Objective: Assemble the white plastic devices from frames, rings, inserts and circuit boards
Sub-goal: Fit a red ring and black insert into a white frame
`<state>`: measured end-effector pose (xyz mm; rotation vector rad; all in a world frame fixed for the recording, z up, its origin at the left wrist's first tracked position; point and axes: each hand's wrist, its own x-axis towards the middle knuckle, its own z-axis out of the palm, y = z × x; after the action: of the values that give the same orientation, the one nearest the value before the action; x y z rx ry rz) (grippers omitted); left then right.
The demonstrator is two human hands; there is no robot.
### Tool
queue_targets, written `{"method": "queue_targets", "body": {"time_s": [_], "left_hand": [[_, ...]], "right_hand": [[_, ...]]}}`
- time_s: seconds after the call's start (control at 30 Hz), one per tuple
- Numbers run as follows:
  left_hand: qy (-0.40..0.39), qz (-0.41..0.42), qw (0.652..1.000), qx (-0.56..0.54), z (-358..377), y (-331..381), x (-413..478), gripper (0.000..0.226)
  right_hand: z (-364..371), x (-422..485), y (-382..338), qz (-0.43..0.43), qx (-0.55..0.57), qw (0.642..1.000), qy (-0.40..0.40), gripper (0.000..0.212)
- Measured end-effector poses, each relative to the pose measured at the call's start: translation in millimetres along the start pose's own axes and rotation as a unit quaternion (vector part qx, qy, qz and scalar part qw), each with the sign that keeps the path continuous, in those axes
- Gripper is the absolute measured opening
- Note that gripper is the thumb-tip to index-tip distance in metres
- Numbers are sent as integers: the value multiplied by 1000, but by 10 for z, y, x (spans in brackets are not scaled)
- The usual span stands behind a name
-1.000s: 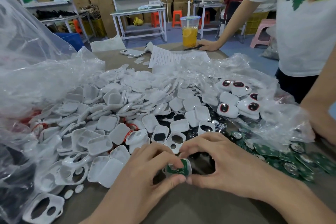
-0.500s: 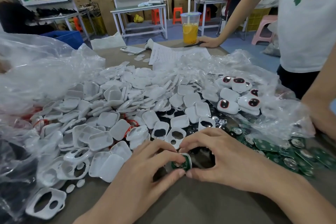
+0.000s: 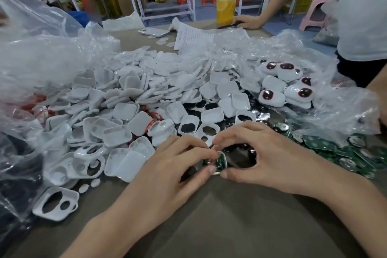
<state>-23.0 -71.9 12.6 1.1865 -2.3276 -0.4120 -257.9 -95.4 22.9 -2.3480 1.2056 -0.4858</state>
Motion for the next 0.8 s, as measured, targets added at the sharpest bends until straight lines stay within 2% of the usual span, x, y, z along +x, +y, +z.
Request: {"method": "queue_targets", "body": {"time_s": [0.23, 0.47, 0.67, 0.8], "left_hand": [[10, 2, 1000, -20, 18, 5, -3, 22], [8, 5, 1000, -18, 17, 5, -8, 24], [-12, -4, 1000, -14, -22, 17, -21, 25], [-12, 20, 999, 23, -83, 41, -42, 25]], "right_hand": [[-2, -31, 3, -3, -6, 1000, 7, 45], [-1, -45, 1, -23, -13, 1000, 11, 19], [-5, -45, 4, -15, 8, 1000, 7, 18], [-2, -47, 8, -17, 6, 1000, 6, 16]]}}
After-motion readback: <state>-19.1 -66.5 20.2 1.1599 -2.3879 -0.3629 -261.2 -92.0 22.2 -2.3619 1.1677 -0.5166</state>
